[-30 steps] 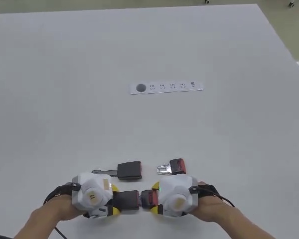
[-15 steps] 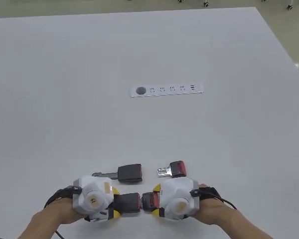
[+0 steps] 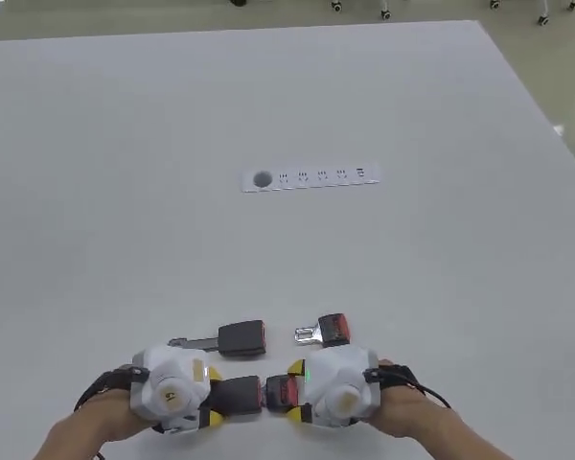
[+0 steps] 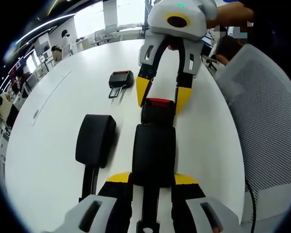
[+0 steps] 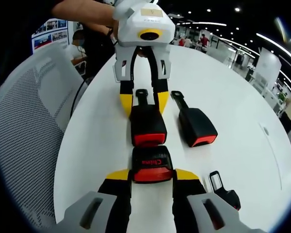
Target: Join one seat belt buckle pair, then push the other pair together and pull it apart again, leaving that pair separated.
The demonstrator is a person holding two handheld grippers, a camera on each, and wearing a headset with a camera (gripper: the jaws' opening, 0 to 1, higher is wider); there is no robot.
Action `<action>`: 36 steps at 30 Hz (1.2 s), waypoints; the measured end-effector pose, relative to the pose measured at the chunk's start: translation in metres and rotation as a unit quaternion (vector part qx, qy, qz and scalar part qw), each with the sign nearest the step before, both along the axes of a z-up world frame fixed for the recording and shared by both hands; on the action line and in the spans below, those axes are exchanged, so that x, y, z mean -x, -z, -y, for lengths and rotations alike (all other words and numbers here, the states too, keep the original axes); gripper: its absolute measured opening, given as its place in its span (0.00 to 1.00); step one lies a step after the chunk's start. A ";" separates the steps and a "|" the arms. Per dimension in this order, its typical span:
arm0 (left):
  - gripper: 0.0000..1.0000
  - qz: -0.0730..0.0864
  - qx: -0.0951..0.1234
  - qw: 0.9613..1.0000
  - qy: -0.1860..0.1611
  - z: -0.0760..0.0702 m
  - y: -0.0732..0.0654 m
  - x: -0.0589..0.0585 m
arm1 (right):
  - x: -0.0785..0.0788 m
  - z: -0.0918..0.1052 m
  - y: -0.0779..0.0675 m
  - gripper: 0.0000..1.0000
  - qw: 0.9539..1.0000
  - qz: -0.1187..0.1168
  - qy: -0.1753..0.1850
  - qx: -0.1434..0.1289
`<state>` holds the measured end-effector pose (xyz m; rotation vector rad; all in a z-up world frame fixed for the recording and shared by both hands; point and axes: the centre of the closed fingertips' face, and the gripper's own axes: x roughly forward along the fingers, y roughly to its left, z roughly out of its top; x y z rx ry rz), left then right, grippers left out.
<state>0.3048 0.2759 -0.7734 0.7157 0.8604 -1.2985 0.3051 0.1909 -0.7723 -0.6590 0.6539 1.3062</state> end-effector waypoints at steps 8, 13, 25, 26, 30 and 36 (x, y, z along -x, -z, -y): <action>0.31 -0.005 0.004 1.000 0.002 0.000 0.001 0.001 | 0.001 0.000 0.001 0.28 1.000 -0.002 -0.014 -0.007; 0.32 -0.004 0.004 1.000 -0.002 0.003 -0.001 0.002 | 0.003 0.000 0.001 0.30 1.000 -0.002 -0.017 -0.004; 0.40 0.004 -0.009 1.000 -0.009 0.002 0.001 -0.002 | 0.009 0.001 -0.002 0.37 0.999 0.006 -0.035 0.006; 0.40 0.003 -0.010 1.000 -0.008 0.002 0.000 -0.001 | 0.010 0.002 -0.002 0.37 0.999 0.010 -0.039 0.010; 0.43 0.005 -0.004 1.000 -0.014 0.005 -0.004 0.000 | 0.011 0.004 -0.004 0.40 0.999 0.009 -0.036 0.009; 0.44 0.008 0.008 1.000 -0.022 0.006 -0.011 -0.001 | 0.011 0.007 -0.017 0.42 0.999 0.018 -0.037 0.004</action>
